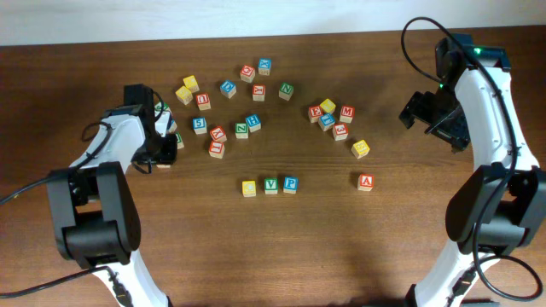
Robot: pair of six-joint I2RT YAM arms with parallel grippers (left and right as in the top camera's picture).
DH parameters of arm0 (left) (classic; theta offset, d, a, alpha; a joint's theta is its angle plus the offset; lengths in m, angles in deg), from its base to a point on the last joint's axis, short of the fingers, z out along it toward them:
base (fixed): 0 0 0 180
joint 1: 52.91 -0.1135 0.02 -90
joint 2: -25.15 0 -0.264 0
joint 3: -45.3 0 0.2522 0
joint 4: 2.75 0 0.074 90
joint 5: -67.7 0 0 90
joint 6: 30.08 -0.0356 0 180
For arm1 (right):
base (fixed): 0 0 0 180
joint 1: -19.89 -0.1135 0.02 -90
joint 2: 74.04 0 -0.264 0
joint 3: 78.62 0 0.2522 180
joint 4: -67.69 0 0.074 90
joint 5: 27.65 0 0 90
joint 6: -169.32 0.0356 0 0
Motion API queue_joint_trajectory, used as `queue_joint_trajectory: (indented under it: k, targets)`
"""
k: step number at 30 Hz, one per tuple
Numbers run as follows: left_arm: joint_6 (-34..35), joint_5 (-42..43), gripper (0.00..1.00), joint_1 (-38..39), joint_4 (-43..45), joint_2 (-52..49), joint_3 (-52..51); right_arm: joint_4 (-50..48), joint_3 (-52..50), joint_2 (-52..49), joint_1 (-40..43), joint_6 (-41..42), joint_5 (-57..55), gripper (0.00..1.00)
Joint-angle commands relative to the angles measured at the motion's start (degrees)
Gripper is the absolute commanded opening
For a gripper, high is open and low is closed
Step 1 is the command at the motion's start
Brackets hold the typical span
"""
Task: Spell out CVPR
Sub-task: 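Lift the R block and carry it right of the P block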
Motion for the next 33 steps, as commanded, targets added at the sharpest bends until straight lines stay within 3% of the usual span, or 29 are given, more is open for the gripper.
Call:
queue_joint_trajectory:
  k: [1,7,10,13,17,20,24,27,31,33]
  targets:
    - [-0.31,-0.61,0.34,-0.46,0.57,-0.52,1.07,0.13,0.72,0.87,-0.02,0.24,-0.50,0.98]
    - [-0.33,-0.66,0.23,-0.46,0.76,-0.52,1.07,0.13,0.72,0.87,-0.02,0.24,-0.50,0.98]
    - [-0.31,-0.61,0.23,-0.46,-0.31,-0.50,2.14,0.13,0.72,0.87,-0.02,0.24,-0.50,0.98]
    - [0.79,-0.59,0.22,-0.46,-4.87,-0.44,5.95,0.13,0.72,0.87,-0.02,0.24,-0.50,0.98]
    - [7.37,1.09,0.24,-0.39,-12.50,0.79,11.72,0.13,0.72,0.87,-0.02,0.24,-0.50,0.98]
    - [7.41,10.84,0.22,-0.39,-16.55,2.16,12.63,0.13,0.72,0.87,-0.02,0.24,-0.50,0.98]
    - [10.56,31.80,0.21,0.55,-21.75,3.15,12.63,0.13,0.72,0.87,-0.02,0.24,-0.50,0.99]
    - [12.13,40.57,0.20,4.22,-23.08,3.15,12.63,0.13,0.72,0.87,-0.02,0.24,-0.50,0.98]
    - [22.27,40.96,0.18,14.80,-20.28,3.15,12.63,0.13,0.72,0.87,-0.02,0.24,-0.50,0.98]
    - [28.02,36.74,0.18,22.99,-15.28,3.15,12.63,0.13,0.72,0.87,-0.02,0.24,-0.50,0.98]
